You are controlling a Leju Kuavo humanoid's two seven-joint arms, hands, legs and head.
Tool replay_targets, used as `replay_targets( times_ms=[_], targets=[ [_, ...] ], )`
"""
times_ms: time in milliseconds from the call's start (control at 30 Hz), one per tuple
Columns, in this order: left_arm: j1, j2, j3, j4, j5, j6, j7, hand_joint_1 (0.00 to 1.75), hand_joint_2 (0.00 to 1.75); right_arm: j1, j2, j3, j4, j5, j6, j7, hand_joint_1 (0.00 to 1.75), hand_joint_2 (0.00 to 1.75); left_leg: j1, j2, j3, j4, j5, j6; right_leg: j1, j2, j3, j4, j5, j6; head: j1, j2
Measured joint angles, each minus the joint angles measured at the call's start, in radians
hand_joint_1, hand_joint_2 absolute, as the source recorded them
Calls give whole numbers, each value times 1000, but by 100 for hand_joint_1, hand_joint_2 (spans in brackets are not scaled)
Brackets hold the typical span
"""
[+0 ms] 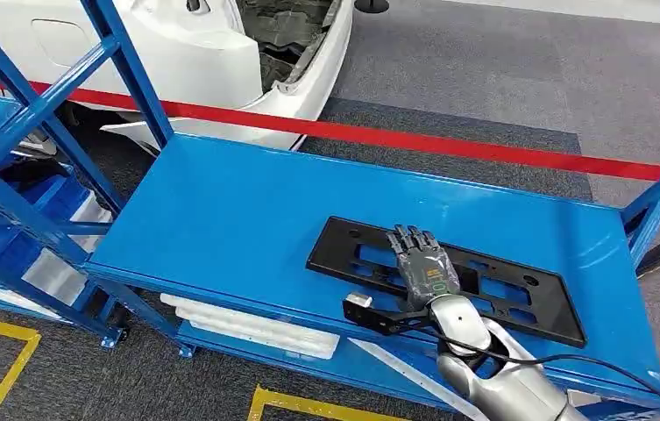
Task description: Take the parts from the cabinet and place them on the table.
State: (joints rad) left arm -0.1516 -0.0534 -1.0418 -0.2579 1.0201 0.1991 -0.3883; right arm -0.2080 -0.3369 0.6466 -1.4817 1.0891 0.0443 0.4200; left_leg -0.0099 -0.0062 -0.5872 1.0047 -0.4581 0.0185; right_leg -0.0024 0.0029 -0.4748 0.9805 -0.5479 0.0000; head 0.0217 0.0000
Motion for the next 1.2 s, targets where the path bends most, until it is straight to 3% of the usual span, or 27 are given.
replay_targets(
  times_ms=[300, 467, 500, 533, 567, 1200],
  targets=[
    [-3, 0, 0, 0, -5, 7, 0, 0, 0, 4, 33, -26, 95, 61, -173, -64, 0, 175, 0, 0, 0, 0, 0, 0, 0, 0, 0, 0, 0, 0, 0, 0],
    [-3, 0, 0, 0, -5, 16, 0, 0, 0, 3, 50, -34, 136, 82, -204, -70, 0, 175, 0, 0, 1, 0, 0, 0, 0, 0, 1, 0, 0, 0, 0, 0],
    [-3, 0, 0, 0, -5, 18, 0, 0, 0, 3, 52, -35, 142, 84, -205, -70, 37, 175, 0, 0, 2, 0, 0, 0, 0, 0, 1, 0, 0, 0, 0, 0],
    [-3, 0, 0, 0, -5, 19, 0, 0, 0, 3, 53, -35, 147, 86, -206, -69, 169, 175, 0, 0, 2, 0, 0, 0, 0, 0, 2, 0, 0, 0, 0, 0],
    [-3, 0, 0, 0, -5, 21, -1, 0, 0, 3, 56, -36, 151, 89, -206, -69, 175, 175, 0, 0, 2, 0, 0, 0, 0, 0, 2, 0, 0, 0, 0, 0],
    [-3, 0, 0, 0, -5, 32, -2, 0, 0, 4, 72, -48, 194, 99, -264, -57, 175, 175, 0, 0, 3, 0, 0, 0, 0, 0, 3, 0, 0, 0, 0, 0]
  ],
)
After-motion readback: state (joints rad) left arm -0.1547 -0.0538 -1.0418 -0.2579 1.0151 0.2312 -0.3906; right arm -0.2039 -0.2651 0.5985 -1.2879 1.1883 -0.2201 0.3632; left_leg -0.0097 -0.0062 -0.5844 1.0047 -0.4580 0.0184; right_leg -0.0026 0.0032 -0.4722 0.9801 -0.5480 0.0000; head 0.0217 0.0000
